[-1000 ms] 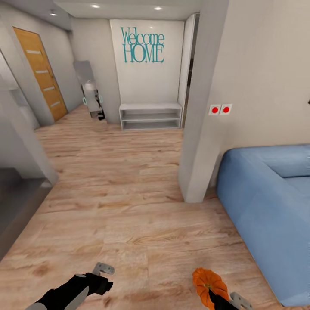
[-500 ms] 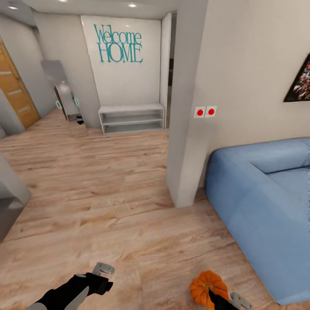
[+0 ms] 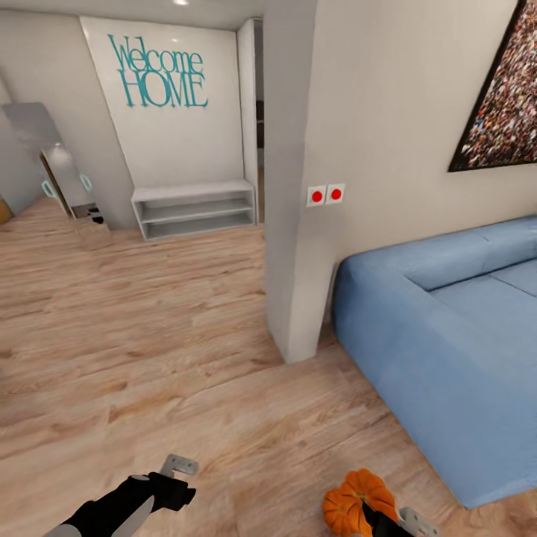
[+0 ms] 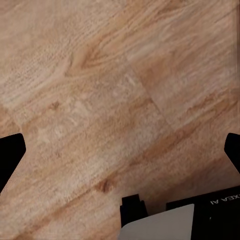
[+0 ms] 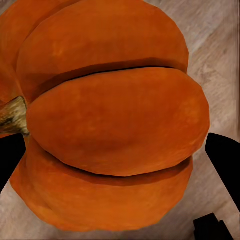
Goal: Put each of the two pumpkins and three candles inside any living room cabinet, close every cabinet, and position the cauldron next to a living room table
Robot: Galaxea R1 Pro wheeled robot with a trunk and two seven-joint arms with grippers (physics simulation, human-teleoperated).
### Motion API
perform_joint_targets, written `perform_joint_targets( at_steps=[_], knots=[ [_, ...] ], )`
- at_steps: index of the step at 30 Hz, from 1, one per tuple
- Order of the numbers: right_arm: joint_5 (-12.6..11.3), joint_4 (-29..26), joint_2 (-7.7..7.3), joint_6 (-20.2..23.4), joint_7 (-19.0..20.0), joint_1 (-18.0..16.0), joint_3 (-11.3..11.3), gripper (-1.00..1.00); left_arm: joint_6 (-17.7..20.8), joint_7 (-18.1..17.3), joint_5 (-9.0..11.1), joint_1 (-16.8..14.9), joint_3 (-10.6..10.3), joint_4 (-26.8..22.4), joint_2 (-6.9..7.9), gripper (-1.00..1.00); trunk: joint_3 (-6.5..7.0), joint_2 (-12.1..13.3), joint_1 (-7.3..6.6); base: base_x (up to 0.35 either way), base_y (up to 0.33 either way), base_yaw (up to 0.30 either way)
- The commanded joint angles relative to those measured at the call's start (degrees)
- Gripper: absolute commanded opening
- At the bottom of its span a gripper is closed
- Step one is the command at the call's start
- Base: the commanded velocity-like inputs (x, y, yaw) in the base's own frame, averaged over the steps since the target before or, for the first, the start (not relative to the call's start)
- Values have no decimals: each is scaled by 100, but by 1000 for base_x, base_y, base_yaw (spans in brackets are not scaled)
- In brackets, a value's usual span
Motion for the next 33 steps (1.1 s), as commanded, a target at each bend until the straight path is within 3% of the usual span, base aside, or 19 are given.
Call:
perform_joint_targets(
  at_steps=[1,33],
  knots=[
    [-61,10,-2,-16,25,-6,40,-100,20,1,23,-3,-21,-12,7,100,-11,-3,1,92,21,-232],
    [-71,19,-3,0,25,-6,1,-100,20,-2,23,-3,-21,-12,7,100,-236,-3,1,22,29,-200]
  ],
)
